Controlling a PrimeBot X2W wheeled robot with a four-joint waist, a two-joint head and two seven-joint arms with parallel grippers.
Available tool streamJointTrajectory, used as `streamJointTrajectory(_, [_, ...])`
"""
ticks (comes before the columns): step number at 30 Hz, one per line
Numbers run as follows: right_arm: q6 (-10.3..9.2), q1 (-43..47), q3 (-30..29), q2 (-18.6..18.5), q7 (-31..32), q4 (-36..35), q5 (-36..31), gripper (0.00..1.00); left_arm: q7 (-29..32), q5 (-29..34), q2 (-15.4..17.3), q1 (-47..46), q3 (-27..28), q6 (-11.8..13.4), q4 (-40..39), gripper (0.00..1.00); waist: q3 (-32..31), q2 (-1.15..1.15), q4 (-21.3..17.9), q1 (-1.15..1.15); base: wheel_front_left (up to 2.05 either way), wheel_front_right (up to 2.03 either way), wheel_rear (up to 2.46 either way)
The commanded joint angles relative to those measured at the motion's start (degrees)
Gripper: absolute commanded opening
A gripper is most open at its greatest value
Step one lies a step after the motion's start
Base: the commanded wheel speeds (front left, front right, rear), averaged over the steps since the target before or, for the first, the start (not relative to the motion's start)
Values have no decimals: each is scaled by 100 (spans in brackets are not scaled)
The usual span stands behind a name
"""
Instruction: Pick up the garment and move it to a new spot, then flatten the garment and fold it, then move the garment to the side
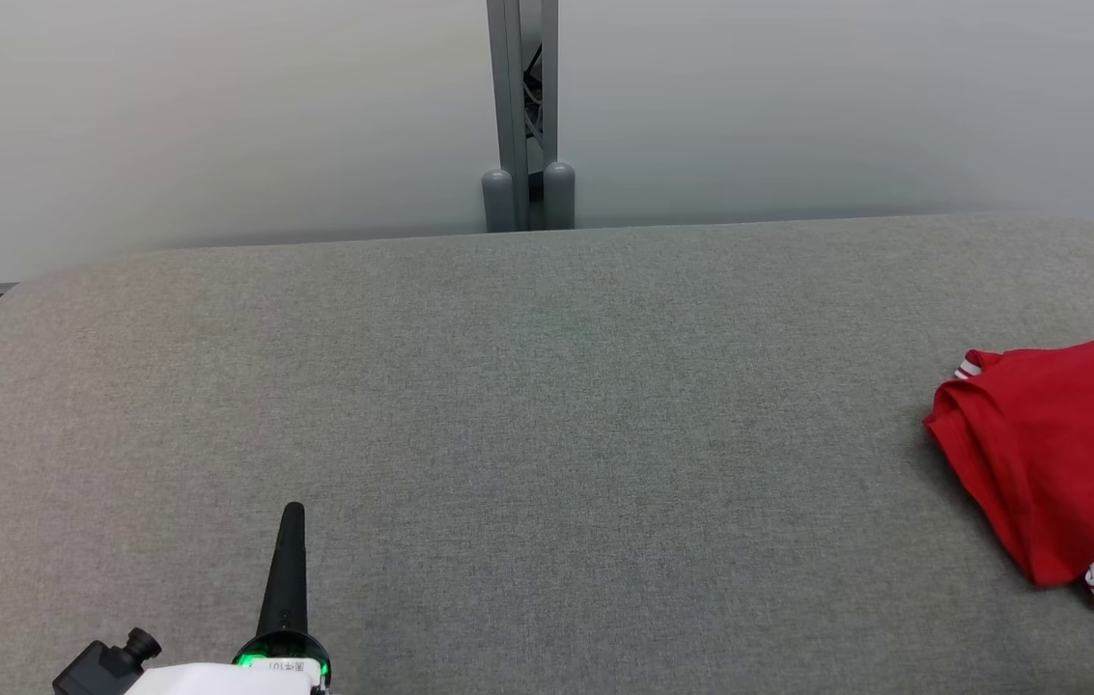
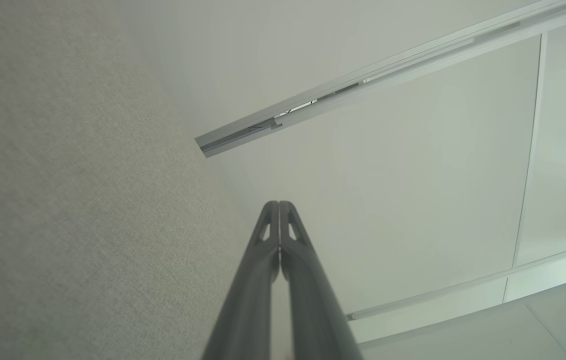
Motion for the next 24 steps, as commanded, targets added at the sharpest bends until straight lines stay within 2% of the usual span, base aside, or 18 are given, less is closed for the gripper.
streamJointTrajectory(1, [0,-99,-59,-63,64,-7,114,0,-23,-85,-4,4,39,-69,-50,0,0,0,-1,0,0,0,0])
streamJointTrajectory(24, [0,-173,-452,-82,644,106,1109,0,-47,-878,-211,112,123,-298,-98,0,16,0,-19,0,0,0,0])
